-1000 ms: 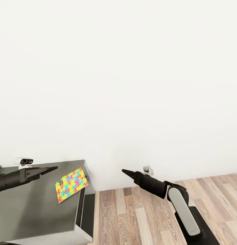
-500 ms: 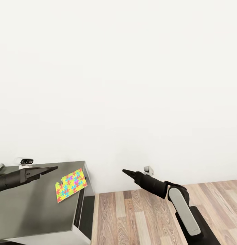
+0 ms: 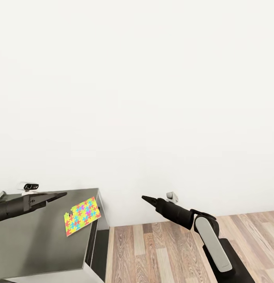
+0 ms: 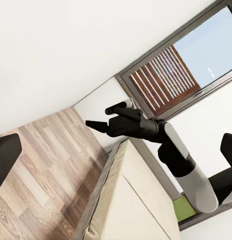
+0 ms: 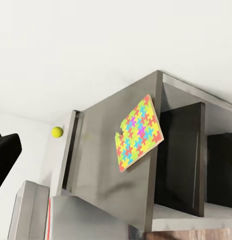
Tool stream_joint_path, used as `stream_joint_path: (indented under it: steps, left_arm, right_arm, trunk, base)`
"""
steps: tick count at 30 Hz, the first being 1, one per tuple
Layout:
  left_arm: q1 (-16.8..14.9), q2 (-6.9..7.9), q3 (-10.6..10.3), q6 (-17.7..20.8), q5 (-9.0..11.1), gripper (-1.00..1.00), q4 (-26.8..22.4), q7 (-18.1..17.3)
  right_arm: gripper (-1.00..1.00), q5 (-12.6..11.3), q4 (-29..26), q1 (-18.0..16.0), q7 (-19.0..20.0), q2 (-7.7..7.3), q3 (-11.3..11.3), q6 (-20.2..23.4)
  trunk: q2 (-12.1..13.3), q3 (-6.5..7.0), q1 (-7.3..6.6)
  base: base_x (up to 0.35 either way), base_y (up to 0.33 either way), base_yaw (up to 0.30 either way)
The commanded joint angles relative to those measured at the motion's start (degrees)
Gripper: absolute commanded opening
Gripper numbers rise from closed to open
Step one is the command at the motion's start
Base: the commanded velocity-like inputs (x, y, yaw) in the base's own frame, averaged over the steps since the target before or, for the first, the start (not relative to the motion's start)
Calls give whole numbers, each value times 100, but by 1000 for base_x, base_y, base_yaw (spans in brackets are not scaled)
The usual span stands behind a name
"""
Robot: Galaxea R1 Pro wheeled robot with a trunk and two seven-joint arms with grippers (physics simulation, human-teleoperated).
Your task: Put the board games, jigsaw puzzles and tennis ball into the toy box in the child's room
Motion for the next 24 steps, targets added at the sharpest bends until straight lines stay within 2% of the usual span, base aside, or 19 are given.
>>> stream_joint_path:
  steps: [1,24]
  left_arm:
    - [-4,2,-2,60,0,100,-1,-20]
    - [-2,2,-2,57,-1,100,-1,-20]
  right_arm:
    - [100,33,-1,-5,31,-3,1,15]
    - [100,33,9,-5,31,3,18,-80]
  trunk:
    - [-11,-2,4]
    - [-11,217,4]
  base:
    - [0,0,0]
    - [65,0,0]
